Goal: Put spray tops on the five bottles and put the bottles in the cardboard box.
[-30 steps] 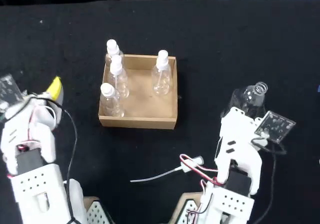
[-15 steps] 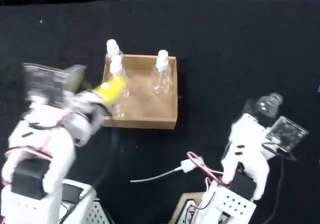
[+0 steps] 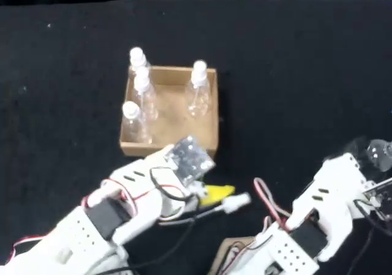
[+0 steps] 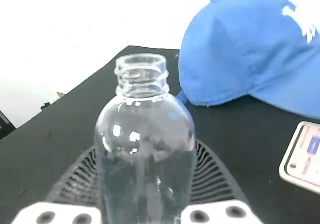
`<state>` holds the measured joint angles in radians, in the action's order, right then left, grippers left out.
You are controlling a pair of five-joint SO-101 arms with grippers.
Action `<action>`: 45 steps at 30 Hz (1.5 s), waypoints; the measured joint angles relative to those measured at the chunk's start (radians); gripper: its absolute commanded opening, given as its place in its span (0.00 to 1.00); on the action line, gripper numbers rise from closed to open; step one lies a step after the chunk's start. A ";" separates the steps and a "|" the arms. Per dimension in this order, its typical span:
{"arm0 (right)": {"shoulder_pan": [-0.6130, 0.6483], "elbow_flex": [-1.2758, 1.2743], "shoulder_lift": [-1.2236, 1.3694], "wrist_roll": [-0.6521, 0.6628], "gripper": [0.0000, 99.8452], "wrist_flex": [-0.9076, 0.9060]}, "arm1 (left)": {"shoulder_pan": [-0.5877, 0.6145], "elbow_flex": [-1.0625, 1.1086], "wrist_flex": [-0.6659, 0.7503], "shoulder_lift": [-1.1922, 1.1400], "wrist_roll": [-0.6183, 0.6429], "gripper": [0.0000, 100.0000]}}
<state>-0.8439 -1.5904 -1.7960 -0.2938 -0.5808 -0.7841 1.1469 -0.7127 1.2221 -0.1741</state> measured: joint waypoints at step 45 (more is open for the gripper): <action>-0.198 0.985 1.030 0.215 0.01 -0.316 | -0.140 -0.117 0.255 -0.787 0.000 0.30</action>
<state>-1.0418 -0.6053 -0.7664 -0.0790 -0.8968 -0.9237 1.0303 -0.4580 0.4350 -0.1741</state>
